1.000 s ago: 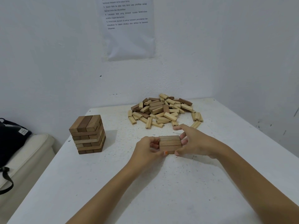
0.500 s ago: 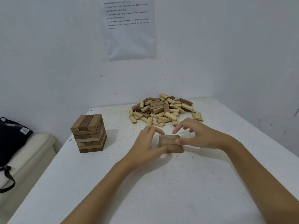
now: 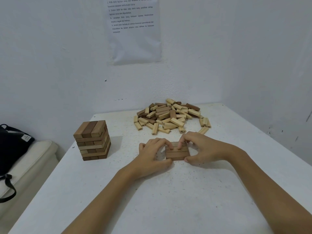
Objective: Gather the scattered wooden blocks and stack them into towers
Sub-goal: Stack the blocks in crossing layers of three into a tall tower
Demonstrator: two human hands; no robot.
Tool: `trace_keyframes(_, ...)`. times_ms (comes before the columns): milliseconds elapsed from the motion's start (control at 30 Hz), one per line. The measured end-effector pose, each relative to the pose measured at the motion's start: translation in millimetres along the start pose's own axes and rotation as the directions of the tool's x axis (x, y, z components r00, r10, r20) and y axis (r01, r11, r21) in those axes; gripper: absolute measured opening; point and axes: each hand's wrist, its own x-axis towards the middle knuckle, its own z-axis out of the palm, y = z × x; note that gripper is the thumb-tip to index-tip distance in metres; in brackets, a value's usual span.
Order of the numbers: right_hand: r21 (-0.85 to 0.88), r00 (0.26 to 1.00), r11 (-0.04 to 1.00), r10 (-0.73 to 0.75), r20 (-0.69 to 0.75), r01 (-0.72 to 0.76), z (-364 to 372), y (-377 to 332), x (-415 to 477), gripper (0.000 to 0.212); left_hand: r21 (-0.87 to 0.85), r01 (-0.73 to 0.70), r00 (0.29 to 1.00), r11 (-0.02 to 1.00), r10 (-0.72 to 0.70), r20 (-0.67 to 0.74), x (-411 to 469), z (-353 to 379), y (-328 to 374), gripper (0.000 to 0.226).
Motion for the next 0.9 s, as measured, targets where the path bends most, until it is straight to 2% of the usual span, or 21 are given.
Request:
trace_keyframes(400, 0.004, 0.999, 1.0, -0.02, -0.05, 0.02, -1, -3, -1, 0.035, -0.033, -0.039, 0.997, 0.999, 0.037, -0.074, -2, 0, -1, 0.034)
trace_keyframes(533, 0.084, 0.994, 0.995, -0.041, -0.099, 0.049, -5, -5, -3, 0.033, -0.127, -0.032, 0.986, 0.991, 0.011, -0.165, -6, -5, 3, 0.039)
trace_keyframes(633, 0.161, 0.985, 0.984, -0.046, -0.165, 0.073, -9, -9, -5, 0.034, -0.162, -0.078, 0.978, 0.984, 0.044, -0.205, -6, -11, 7, 0.033)
trace_keyframes(900, 0.291, 0.936, 0.921, -0.167, -0.31, 0.261, -17, -21, -7, 0.033, -0.252, -0.147, 0.947, 0.957, 0.063, -0.316, -11, -35, 22, 0.036)
